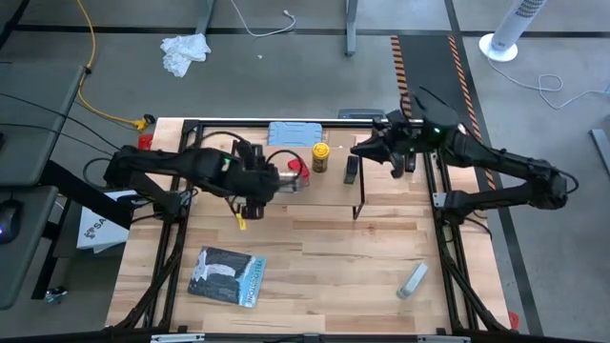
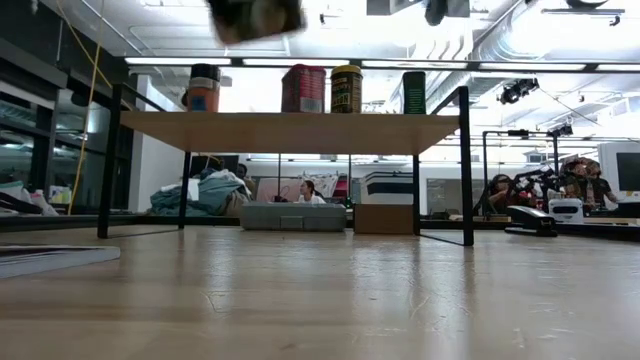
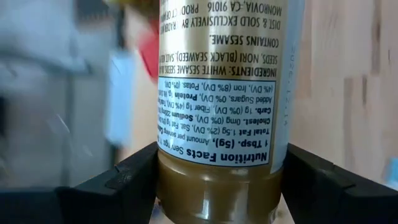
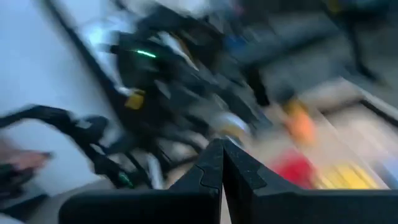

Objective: Shelf spices
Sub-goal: Remove the gold seasoning bottle from the shelf

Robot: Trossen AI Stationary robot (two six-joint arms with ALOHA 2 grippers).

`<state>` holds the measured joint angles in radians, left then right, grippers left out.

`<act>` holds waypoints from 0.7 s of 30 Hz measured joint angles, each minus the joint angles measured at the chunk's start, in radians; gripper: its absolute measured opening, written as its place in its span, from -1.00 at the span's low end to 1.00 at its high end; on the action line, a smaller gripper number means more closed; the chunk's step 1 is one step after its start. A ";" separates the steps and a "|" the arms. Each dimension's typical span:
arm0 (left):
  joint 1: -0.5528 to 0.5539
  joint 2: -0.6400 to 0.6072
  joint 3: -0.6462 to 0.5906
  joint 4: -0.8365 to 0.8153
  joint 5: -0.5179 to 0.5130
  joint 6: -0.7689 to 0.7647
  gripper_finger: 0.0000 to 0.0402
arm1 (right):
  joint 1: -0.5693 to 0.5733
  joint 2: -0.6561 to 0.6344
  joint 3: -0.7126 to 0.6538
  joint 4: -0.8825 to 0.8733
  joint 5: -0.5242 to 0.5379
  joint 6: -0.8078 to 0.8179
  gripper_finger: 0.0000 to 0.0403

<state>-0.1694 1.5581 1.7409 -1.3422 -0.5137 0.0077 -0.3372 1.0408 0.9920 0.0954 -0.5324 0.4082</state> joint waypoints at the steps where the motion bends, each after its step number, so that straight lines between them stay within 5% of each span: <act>1: 0.001 0.000 0.029 0.013 -0.010 0.050 0.33 | 0.030 0.003 0.000 0.073 0.003 -0.006 -1.00; 4: 0.019 0.000 0.092 0.069 -0.019 0.176 0.33 | 0.088 0.007 0.024 0.172 0.084 -0.009 -1.00; 9: 0.051 0.000 0.163 0.148 -0.025 0.260 0.33 | 0.129 0.052 0.150 0.026 0.197 -0.027 -0.82; 17: 0.087 0.000 0.179 0.187 0.006 0.308 0.33 | 0.203 0.210 0.332 -0.107 0.415 -0.068 0.08; 21: 0.091 0.000 0.179 0.183 -0.012 0.303 0.33 | 0.204 0.281 0.432 -0.205 0.427 -0.151 0.48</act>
<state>-0.0784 1.5585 1.9198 -1.1596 -0.5262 0.3109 -0.1330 1.3214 1.4240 -0.1092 -0.1057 0.2571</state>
